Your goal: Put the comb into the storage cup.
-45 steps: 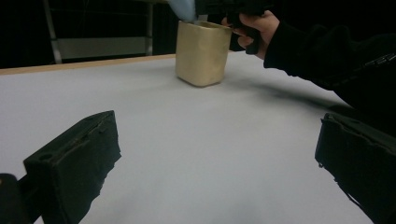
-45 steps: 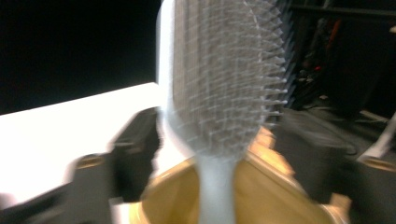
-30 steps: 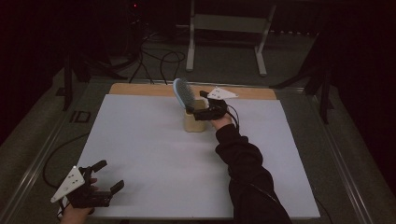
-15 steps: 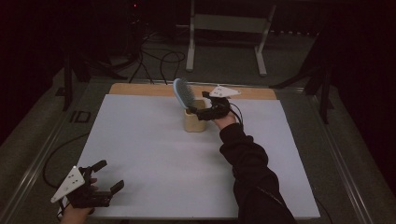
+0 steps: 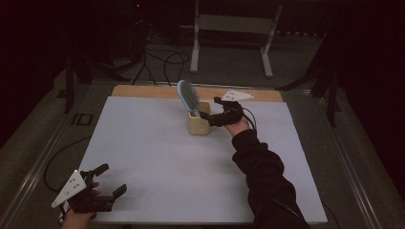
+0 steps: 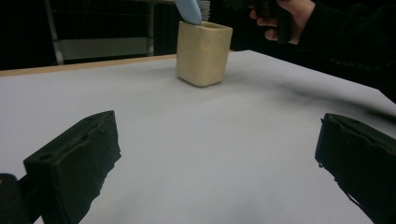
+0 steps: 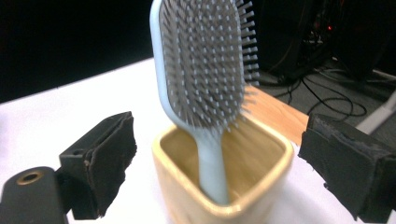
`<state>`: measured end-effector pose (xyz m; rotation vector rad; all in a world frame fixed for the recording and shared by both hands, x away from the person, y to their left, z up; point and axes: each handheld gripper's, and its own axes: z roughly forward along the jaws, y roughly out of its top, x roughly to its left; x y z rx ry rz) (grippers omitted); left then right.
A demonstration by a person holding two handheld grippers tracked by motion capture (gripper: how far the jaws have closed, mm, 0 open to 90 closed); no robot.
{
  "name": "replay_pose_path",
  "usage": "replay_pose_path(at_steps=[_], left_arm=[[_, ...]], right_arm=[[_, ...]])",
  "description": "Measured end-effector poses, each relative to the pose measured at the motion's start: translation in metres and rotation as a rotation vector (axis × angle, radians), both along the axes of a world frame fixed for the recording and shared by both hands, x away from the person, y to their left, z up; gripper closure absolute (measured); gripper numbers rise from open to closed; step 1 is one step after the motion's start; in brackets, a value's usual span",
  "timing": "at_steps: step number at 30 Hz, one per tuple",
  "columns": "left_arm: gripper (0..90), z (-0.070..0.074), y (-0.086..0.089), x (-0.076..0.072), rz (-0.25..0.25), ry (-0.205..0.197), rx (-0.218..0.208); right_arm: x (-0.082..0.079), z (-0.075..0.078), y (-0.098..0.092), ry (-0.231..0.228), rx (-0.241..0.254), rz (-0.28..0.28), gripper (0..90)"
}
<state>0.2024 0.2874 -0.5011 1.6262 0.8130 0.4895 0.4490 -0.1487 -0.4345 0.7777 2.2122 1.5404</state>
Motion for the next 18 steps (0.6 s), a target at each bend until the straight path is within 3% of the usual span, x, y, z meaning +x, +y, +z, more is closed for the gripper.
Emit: replay_pose_path(at_steps=[10,18], left_arm=[[0.0,0.001,0.000,0.000,-0.002,-0.004,0.002],[0.0,0.001,0.000,0.000,-0.001,-0.004,0.001]], right_arm=[[-0.024,-0.005,-0.016,0.010,-0.033,0.004,9.5],[-0.047,-0.017,-0.036,0.039,0.001,-0.001,9.5]])
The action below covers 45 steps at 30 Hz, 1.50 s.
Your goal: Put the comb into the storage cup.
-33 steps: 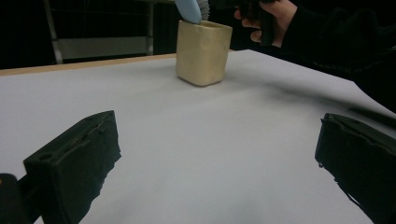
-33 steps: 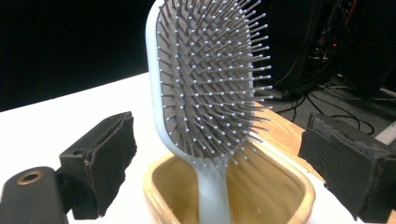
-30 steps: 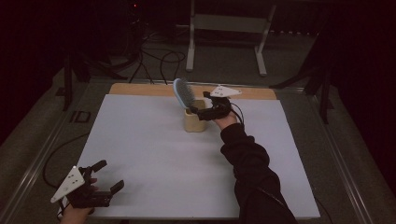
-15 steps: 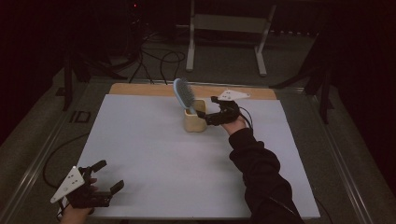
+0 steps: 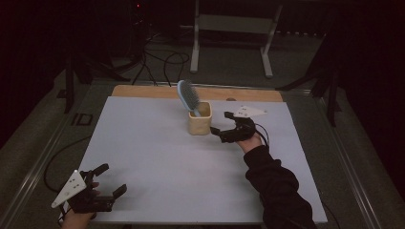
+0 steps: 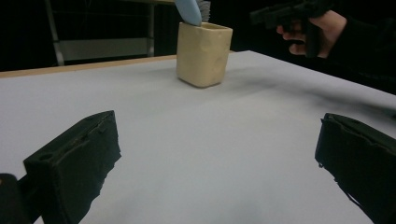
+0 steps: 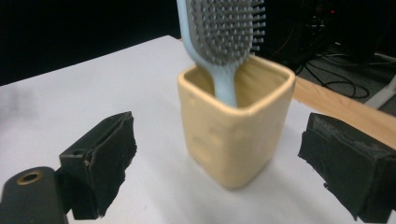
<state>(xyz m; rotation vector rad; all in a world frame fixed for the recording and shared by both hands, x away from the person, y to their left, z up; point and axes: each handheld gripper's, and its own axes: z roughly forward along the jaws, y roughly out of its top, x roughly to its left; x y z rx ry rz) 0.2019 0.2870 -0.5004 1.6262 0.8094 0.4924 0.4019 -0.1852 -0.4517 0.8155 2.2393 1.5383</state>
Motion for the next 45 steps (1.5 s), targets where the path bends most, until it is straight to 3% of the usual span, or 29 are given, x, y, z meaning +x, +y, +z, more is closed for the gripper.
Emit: replay_pose_path(at_steps=[6,26,40,45], left_arm=[[0.0,-0.001,0.000,0.000,0.000,0.005,-0.001],[0.0,0.000,-0.001,0.000,0.001,0.001,0.000],[0.0,0.001,-0.001,-0.001,0.002,-0.003,0.006],[0.0,0.001,-0.001,-0.001,0.001,-0.003,0.007]], right_arm=[[-0.019,-0.011,-0.020,0.018,0.021,-0.007,9.5],[-0.088,-0.037,-0.057,0.045,0.004,0.001,9.4],[-0.131,-0.048,-0.087,0.053,-0.007,-0.090,9.5],[-0.145,-0.049,-0.094,0.044,-0.036,-0.110,9.5]])
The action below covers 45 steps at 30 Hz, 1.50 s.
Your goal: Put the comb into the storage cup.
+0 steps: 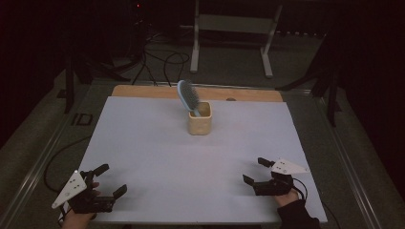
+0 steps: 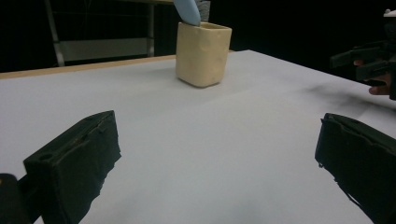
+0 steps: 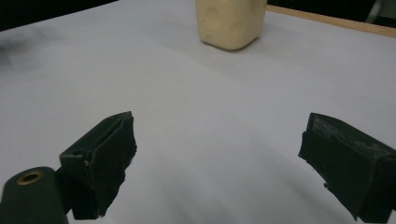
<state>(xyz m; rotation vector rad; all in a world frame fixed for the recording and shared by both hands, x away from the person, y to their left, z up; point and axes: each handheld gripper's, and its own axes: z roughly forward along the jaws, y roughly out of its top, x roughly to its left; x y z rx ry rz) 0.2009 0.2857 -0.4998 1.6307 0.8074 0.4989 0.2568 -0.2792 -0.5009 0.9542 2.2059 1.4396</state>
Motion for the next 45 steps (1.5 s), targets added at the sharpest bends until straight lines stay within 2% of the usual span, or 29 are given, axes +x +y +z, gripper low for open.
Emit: replay_pose_path(at_steps=[5,9,13,20,26,30,36,45], left_arm=[[0.0,0.000,0.000,0.000,-0.002,0.000,0.001],[0.0,0.000,-0.001,0.000,-0.002,0.002,0.001],[0.0,-0.001,-0.001,0.000,-0.002,0.002,0.005],[0.0,-0.001,-0.001,0.000,-0.003,0.003,0.006],[0.0,-0.001,-0.001,0.000,-0.002,0.004,0.007],[0.0,-0.001,-0.001,0.000,-0.004,0.002,0.009],[0.0,-0.001,-0.001,0.000,-0.003,0.002,0.012],[0.0,-0.001,-0.001,0.000,-0.002,0.004,0.010]], right_arm=[[-0.012,-0.001,-0.008,0.005,0.007,-0.024,9.5],[-0.019,-0.003,-0.014,0.003,-0.018,-0.036,9.5],[-0.024,-0.004,-0.021,0.000,-0.007,-0.049,9.4],[-0.030,-0.003,-0.027,-0.013,-0.030,-0.088,9.4],[-0.029,-0.001,-0.024,-0.030,-0.030,-0.070,9.4],[-0.028,0.001,-0.022,-0.028,-0.011,-0.054,9.4],[-0.028,0.002,-0.016,-0.031,-0.022,-0.032,9.4],[-0.030,0.003,-0.016,-0.024,-0.021,-0.034,9.4]])
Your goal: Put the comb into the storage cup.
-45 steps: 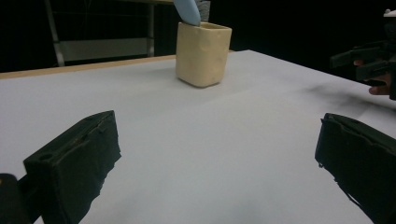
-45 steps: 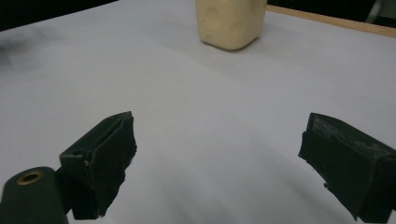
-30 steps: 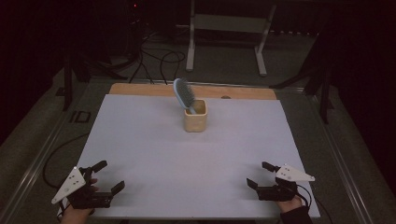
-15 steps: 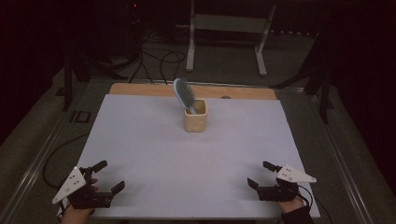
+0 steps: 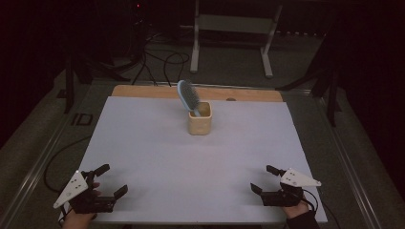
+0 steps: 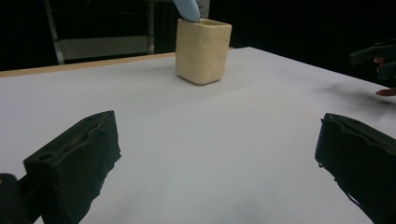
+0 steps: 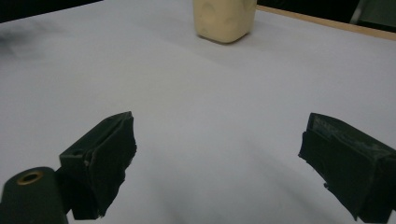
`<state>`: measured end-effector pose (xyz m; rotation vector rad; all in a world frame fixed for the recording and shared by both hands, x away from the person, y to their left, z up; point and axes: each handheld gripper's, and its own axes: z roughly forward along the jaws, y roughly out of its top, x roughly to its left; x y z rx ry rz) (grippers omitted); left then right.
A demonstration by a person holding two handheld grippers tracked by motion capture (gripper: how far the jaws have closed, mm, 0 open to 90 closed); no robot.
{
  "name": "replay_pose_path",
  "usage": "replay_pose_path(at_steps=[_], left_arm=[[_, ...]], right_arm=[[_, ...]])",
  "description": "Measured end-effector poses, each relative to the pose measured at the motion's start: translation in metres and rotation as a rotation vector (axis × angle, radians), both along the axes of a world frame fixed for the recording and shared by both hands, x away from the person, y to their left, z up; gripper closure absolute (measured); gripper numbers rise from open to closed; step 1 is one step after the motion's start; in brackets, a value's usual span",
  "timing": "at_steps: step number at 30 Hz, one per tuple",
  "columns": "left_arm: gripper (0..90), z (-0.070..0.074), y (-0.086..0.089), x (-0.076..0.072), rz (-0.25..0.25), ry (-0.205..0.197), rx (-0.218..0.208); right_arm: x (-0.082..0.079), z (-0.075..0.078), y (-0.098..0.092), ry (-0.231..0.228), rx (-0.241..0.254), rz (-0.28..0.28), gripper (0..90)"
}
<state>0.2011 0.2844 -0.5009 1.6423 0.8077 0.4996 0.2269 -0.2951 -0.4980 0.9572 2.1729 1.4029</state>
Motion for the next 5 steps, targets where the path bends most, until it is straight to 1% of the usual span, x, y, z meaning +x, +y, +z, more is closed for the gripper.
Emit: replay_pose_path(at_steps=[5], left_arm=[[0.0,0.0001,-0.0001,-0.0001,-0.001,-0.001,-0.001]], right_arm=[[-0.0001,-0.0002,0.0007,0.001,-0.005,0.006,9.4]])
